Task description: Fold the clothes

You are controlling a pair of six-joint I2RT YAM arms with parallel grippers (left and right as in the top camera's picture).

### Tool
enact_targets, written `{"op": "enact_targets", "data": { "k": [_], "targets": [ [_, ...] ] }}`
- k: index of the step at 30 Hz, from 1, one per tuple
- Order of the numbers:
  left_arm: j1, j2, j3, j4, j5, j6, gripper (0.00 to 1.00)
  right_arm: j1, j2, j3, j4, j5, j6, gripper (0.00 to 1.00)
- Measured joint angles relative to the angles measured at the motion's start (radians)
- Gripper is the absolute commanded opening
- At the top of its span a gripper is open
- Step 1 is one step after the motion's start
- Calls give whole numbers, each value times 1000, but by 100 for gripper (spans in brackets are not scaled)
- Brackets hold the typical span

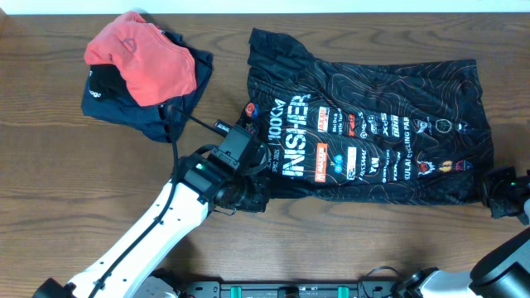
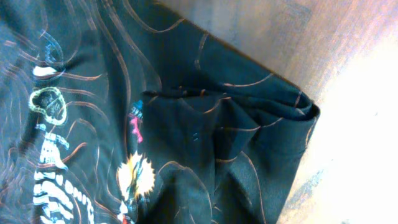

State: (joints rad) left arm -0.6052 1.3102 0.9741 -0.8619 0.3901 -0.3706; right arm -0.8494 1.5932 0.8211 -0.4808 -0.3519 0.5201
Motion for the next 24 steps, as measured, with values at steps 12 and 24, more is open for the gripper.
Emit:
{"op": "enact_targets", "data": {
  "k": [12,24],
  "targets": [
    [0,-10,0,-2,0,0,6,1,81,0,74,15,-2,22],
    [0,-10,0,-2,3,0,6,-16,56,26,-55,-63,7,1]
  ]
}}
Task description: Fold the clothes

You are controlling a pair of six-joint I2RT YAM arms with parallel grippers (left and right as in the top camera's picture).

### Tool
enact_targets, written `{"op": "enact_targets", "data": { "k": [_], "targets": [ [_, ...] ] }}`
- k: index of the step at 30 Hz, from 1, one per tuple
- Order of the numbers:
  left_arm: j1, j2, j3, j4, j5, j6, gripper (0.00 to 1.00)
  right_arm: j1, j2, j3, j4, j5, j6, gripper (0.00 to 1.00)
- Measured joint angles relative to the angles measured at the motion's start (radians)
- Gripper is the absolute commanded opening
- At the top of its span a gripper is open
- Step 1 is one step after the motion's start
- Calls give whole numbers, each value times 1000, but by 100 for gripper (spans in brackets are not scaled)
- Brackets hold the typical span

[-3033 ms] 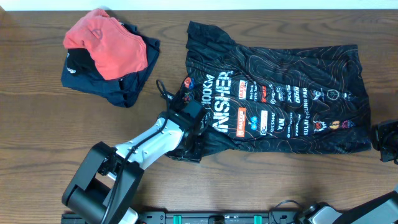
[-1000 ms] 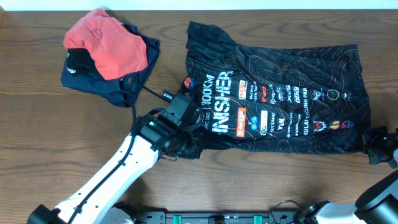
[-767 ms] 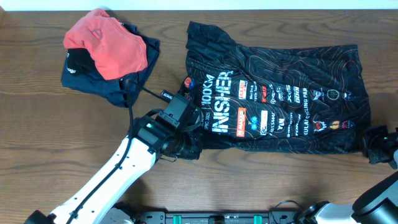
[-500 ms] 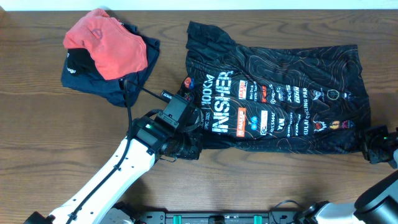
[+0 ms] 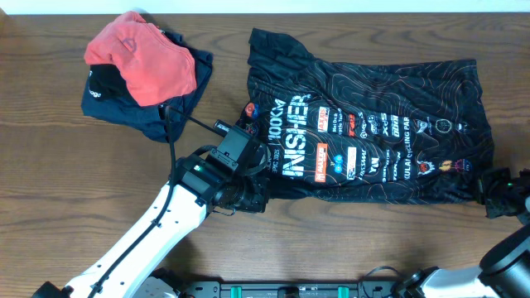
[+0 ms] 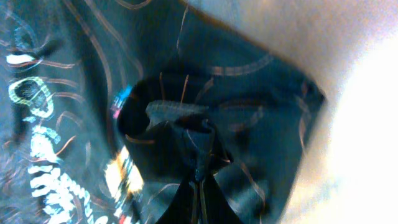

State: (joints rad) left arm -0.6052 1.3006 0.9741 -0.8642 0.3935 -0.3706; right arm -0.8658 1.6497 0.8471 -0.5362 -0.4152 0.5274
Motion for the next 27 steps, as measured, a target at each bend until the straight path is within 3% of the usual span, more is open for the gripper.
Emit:
{"op": "enact_targets", "data": {
  "k": [6,14,22,27],
  "targets": [
    [0,-1,5,-43,28,-19,6,-61,-196,56,-142,6,19,1],
    [0,-58,104,-177,83,-22,6,-82,-412,69,-211,54,40,1],
    [0,-119,132,-175,85,-22,6,-82,-460,69,-254,84,58,1],
    [0,-90,132,-52,19,-12,6,-79,-456,69,-246,102,63,1]
  ]
}}
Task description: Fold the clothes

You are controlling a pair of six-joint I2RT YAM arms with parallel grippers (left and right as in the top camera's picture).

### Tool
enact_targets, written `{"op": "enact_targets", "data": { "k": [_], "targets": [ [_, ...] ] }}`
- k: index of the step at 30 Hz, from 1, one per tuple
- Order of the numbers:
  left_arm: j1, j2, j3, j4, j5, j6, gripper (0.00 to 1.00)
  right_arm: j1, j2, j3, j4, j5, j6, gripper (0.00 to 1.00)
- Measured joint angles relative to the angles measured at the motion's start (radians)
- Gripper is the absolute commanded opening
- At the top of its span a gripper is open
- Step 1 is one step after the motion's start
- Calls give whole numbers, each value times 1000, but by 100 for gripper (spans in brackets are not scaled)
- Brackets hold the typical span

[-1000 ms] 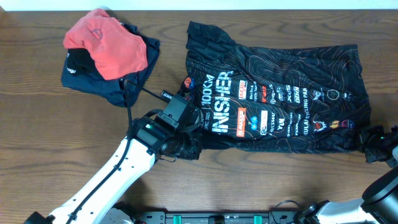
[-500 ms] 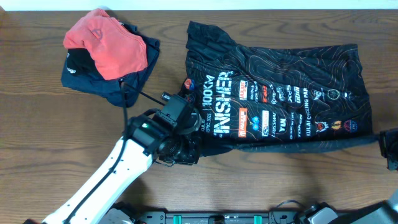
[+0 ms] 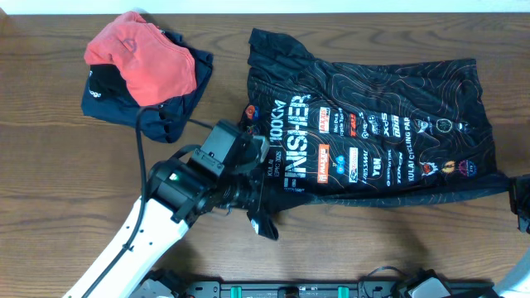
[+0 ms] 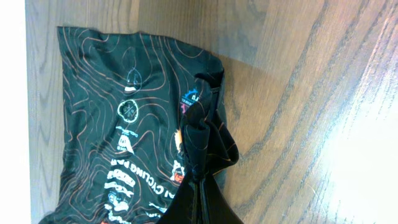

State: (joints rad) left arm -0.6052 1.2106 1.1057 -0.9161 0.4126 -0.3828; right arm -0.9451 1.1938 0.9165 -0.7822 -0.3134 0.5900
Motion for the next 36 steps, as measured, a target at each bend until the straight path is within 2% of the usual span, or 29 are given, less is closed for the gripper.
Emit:
{"op": "enact_targets", "data": {
  "k": [9,11,13,15,19,24,28,31,36],
  "targets": [
    [-1,147,0,315,-165,122,7,90,122,1,123,36,31,1],
    [-1,199,1,376,-196,162,24,106,166,1,150,39,35,1],
    [0,243,1,402,-238,188,49,116,203,1,167,41,36,1],
    [3,278,1,397,-268,205,59,124,236,1,173,42,39,1],
    [34,301,0,285,-307,204,66,125,266,1,174,47,39,1],
    [77,299,0,186,-288,196,67,125,267,1,182,60,39,1],
    [75,299,-2,190,-249,201,67,125,267,1,185,61,39,1],
    [71,319,-5,208,-230,208,63,125,267,1,184,61,39,1],
    [65,431,-8,224,-224,232,61,125,267,1,182,61,39,2]
  ]
}}
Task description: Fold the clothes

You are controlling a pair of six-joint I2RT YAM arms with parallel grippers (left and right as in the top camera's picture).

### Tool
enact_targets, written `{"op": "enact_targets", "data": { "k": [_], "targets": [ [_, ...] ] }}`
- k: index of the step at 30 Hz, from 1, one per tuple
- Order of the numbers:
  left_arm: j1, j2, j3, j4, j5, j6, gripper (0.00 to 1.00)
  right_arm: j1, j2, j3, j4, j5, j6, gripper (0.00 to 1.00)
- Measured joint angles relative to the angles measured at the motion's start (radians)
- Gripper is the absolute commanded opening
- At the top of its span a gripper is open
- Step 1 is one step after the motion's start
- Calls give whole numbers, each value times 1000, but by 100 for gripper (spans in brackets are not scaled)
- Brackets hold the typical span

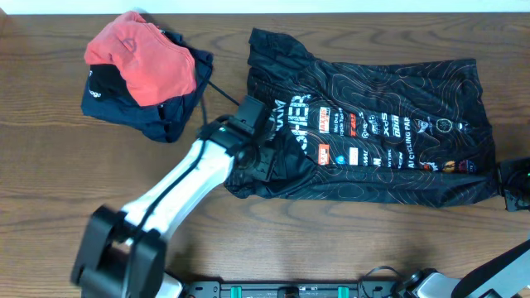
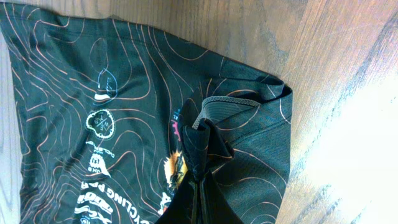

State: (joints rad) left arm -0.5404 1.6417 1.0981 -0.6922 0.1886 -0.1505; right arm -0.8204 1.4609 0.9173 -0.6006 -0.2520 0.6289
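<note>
A black cycling jersey (image 1: pixel 381 124) with orange contour lines and sponsor logos lies spread across the table's middle and right. Its near strip (image 1: pixel 373 189) is doubled over onto the lower print. My left gripper (image 1: pixel 267 159) sits on the jersey's left part, seemingly shut on the folded-over fabric; its fingers are hidden under the wrist. My right gripper (image 1: pixel 512 187) is at the jersey's near right corner. In the right wrist view it (image 2: pixel 199 186) is shut on a bunched pinch of black cloth (image 2: pixel 200 146), with the mesh hem (image 2: pixel 239 102) turned up just beyond.
A pile of clothes lies at the far left: a coral garment (image 1: pixel 141 58) on top of a navy one (image 1: pixel 161 116). The left arm's cable (image 1: pixel 211 87) runs past that pile. Bare wood table (image 1: pixel 50 182) surrounds the jersey.
My left gripper has moved from the near left of the jersey up onto its left chest print. The near hem now lies folded over the lower logos, and the right corner sits lower.
Both grippers were first down on the jersey's two near corners, the right one open over the cloth. Then the right shut on its corner. After that both corners were raised and stretched toward me. Now the near strip lies turned over onto the jersey.
</note>
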Motion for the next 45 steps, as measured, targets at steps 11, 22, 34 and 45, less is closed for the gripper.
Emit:
{"op": "enact_targets", "data": {
  "k": [11,22,34,45],
  "targets": [
    [-102,114,-13,12,-16,18,52,0,0,0,0,2,0,2],
    [-143,157,-13,114,-99,55,42,0,0,0,0,2,0,2],
    [-153,212,-11,154,-195,76,6,0,0,0,-2,3,0,2],
    [-153,173,30,44,-224,80,6,0,0,0,-3,3,0,2]
  ]
}}
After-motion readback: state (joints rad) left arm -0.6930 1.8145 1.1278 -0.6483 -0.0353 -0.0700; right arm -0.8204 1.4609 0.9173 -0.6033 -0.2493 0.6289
